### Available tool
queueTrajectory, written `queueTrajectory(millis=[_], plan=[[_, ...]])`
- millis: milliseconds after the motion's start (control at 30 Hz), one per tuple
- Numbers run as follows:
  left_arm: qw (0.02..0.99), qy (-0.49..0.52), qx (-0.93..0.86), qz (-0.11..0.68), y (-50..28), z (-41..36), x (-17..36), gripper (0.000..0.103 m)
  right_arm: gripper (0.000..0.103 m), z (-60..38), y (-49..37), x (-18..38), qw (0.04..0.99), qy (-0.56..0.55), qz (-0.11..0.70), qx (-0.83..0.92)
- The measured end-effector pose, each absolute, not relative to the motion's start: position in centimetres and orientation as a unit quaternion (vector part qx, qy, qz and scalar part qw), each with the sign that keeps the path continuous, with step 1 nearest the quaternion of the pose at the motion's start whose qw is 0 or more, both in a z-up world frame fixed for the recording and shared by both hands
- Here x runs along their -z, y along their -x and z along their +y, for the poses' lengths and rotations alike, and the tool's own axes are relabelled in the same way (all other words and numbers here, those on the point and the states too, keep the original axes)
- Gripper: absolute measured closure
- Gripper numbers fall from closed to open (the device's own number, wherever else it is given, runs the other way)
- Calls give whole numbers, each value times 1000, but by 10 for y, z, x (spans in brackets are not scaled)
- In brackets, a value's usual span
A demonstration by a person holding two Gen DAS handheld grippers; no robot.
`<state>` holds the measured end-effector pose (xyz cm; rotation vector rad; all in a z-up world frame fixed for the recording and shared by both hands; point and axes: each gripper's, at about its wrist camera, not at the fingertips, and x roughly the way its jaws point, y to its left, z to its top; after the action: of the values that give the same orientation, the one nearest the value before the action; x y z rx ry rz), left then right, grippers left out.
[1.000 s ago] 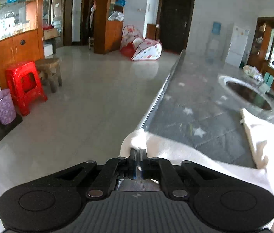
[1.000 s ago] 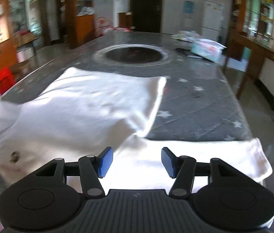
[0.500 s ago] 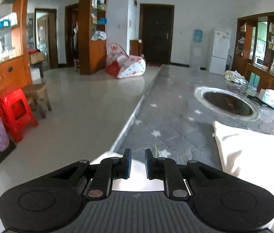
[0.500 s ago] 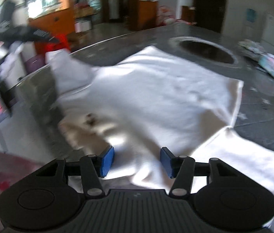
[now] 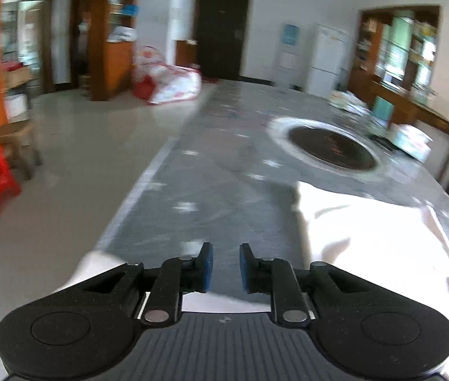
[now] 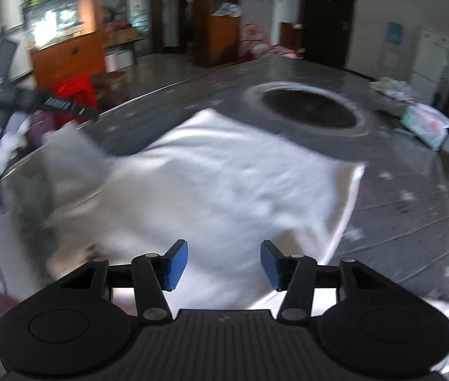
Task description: Fold clothes
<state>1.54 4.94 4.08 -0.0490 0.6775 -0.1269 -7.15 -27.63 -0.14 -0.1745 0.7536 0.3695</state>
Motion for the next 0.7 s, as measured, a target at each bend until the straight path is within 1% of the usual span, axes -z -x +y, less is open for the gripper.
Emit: queueTrajectory(millis=[100,167,400,467,700], plan=[[936,4,98,339,-30,23,-36,80,55,-295,46,2,917,74,365,-144],[931,2,117,347,-43,10,-32,80,59,-308,26,5,921,61,367,-119],[919,-21,136,370,-88,-18,-18,79,66,-345,-39,19,924,19,376,-58],[917,-24,133,375,-101,-22,-15,79,71,-353,-54,23,923,1,382,-50],[912,-29,135,386,-132,-30,-5,80,74,-362,-93,40,916,-19,396,-53]])
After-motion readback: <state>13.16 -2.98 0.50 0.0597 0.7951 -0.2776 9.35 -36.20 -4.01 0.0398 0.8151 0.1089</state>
